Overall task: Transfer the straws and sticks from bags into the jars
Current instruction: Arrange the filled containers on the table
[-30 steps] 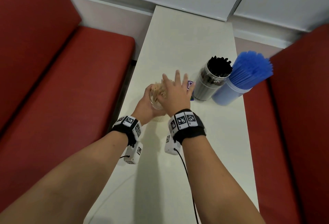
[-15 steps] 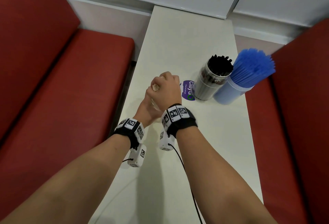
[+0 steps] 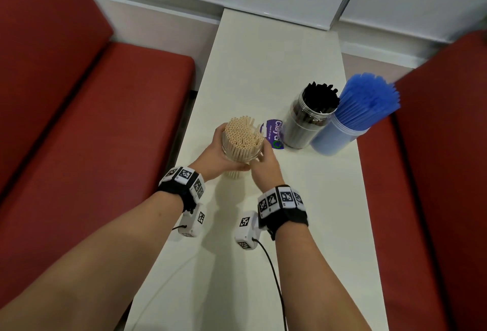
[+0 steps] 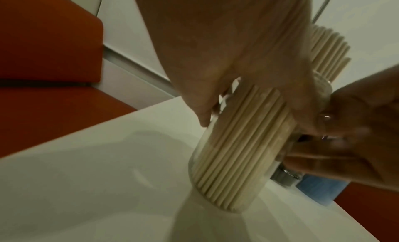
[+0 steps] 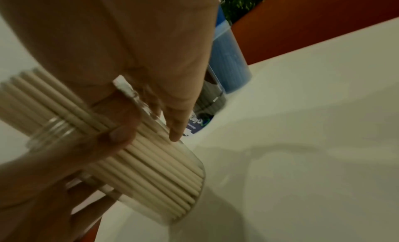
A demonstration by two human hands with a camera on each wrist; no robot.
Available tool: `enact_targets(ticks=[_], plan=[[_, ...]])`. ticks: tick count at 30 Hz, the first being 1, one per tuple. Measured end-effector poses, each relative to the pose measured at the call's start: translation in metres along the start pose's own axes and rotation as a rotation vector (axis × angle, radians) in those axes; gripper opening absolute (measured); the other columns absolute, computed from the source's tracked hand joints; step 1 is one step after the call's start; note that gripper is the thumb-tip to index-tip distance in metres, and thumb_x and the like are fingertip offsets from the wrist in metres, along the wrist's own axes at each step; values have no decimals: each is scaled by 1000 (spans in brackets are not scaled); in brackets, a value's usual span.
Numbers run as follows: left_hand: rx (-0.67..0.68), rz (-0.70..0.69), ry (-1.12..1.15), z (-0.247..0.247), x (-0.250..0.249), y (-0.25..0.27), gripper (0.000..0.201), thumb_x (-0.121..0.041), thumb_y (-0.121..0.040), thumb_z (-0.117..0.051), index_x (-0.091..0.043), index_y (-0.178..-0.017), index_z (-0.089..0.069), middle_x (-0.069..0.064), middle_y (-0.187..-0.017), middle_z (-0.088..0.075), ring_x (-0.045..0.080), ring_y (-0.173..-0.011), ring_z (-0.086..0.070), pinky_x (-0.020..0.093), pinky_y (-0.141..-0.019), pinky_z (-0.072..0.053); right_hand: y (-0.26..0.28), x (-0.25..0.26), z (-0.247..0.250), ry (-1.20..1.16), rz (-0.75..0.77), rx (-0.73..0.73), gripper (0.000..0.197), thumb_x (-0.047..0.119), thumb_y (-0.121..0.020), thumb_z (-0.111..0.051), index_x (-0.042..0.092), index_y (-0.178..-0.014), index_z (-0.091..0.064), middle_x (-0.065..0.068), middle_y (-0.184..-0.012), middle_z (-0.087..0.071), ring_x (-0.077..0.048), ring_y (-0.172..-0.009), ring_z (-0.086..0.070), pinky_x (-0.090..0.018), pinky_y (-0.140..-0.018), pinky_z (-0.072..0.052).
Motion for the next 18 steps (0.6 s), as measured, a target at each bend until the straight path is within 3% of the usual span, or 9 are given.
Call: enact_targets(ticks=[2, 4, 6, 8, 9, 12, 14, 16, 18], plan=[[72, -2, -67, 6, -4, 1, 122, -29, -58, -98, -44, -148, -18, -31, -133, -50, -15, -118, -53, 8, -93, -45, 0, -8, -2, -43, 22, 92, 82, 7, -71, -67, 20, -148, -40, 1, -136, -60, -16, -125, -57, -38, -105, -48], [122, 11, -148, 13, -7, 4, 122, -44, -56, -97, -51, -149, -18, -34, -129, -56, -11, -119, -56, 9, -95, -46, -1, -15, -1, -82, 26, 143, 98, 14, -59, -79, 21, -148, -37, 4, -135, -60, -10, -123, -58, -28, -98, -51], [153, 8, -141, 19, -3, 4, 119, -36, -59, -97, -47, -151, -22, -28, -132, -59, -5, -123, -57, 17, -104, -47, 0, -21, 1, -82, 35, 174, 105, 12, -57, -88, 21, -148, -36, 7, -133, -60, -6, -121, -59, -22, -94, -51], [115, 33, -77, 21, 4, 4, 114, -21, -62, -96, -35, -152, -28, -15, -140, -57, 3, -130, -55, 29, -112, -44, -2, -23, 2, -44, 41, 147, 100, 12, -60, -91, 21, -145, -39, 4, -134, -59, -14, -124, -57, -28, -100, -48], [84, 47, -52, 20, 7, 5, 107, -20, -65, -95, -32, -150, -31, -14, -141, -55, 2, -130, -53, 31, -113, -43, -2, -22, 2, -33, 41, 107, 95, 14, -61, -91, 20, -143, -42, 5, -132, -58, -16, -124, -56, -26, -100, -46], [62, 53, -85, 12, 11, 6, 91, -25, -72, -90, -41, -142, -34, -31, -136, -48, -18, -123, -46, 27, -111, -43, -4, -20, 2, -14, 58, 3, 82, 6, -68, -88, 19, -136, -45, 11, -122, -57, -13, -117, -56, -9, -87, -42], [50, 62, -106, 10, 12, 5, 90, -24, -74, -89, -44, -142, -34, -35, -135, -46, -9, -124, -48, 31, -111, -41, -6, -24, 5, -26, 60, 31, 81, 2, -73, -85, 16, -140, -43, 9, -126, -56, -10, -116, -55, -4, -84, -42], [26, 61, -105, 9, 11, 1, 88, -25, -75, -89, -44, -142, -36, -35, -135, -47, 5, -127, -51, 32, -110, -41, -9, -28, 9, -57, 18, 42, 80, 3, -75, -84, 16, -143, -44, 12, -126, -55, -12, -115, -54, -6, -82, -45], [13, 52, -98, 4, 7, -4, 86, -23, -77, -88, -44, -143, -37, -35, -136, -48, 11, -131, -51, 33, -107, -44, -14, -30, 12, -62, -1, 2, 78, 3, -77, -82, 19, -144, -45, 12, -125, -55, -16, -117, -54, -21, -91, -49]])
Point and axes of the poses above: each hand's wrist, its own y-axis away from the middle knuckle, its own z-axis out of the back of the hand, x = y × z, the point moved 2 cm from there along -y, towards the middle knuckle
